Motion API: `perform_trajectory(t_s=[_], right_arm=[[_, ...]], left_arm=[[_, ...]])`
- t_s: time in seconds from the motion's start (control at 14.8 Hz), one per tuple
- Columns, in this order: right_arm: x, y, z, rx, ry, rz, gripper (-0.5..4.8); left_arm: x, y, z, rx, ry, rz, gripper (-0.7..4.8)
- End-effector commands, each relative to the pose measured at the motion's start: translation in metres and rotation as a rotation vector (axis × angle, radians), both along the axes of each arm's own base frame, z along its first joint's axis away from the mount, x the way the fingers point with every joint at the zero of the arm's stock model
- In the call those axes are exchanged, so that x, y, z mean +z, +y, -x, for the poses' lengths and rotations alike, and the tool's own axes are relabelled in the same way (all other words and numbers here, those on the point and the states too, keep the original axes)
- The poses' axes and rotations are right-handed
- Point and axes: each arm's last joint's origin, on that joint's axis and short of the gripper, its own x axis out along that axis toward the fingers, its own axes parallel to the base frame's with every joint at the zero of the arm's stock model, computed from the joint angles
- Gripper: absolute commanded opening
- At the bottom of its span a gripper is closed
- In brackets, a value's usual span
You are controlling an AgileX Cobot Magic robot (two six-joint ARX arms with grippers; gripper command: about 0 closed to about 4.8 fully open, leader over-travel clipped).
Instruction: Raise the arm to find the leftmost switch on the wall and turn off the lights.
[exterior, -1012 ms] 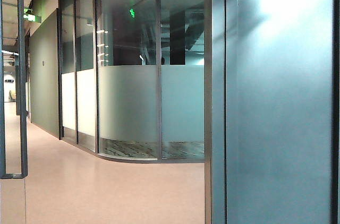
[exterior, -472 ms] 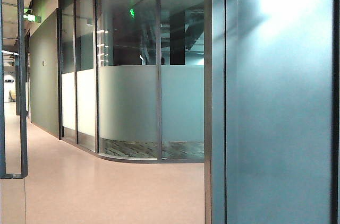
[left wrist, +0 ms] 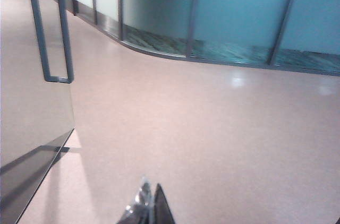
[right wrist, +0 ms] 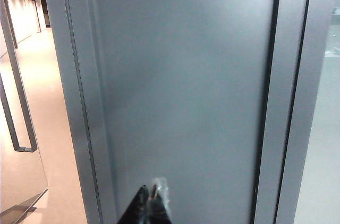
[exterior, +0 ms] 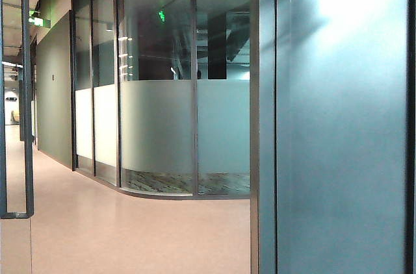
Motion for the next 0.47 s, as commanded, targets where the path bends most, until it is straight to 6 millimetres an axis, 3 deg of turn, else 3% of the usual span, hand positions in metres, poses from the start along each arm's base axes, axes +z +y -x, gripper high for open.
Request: perform_trajectory(t_s=[0.07,0.47], right_arm=[[0.0032,0.0,0.0009,0.003,-0.021,-0.006,-0.01],[0.0032,0.0,0.0009,0.003,-0.021,-0.006,-0.01]], left_arm=[[0.0024,0.0003,0.0002,0.006,-0.019,-0.001,-0.05],[0.0035,0.0002,0.0002,0.005,-0.03,-0.001,-0.05]])
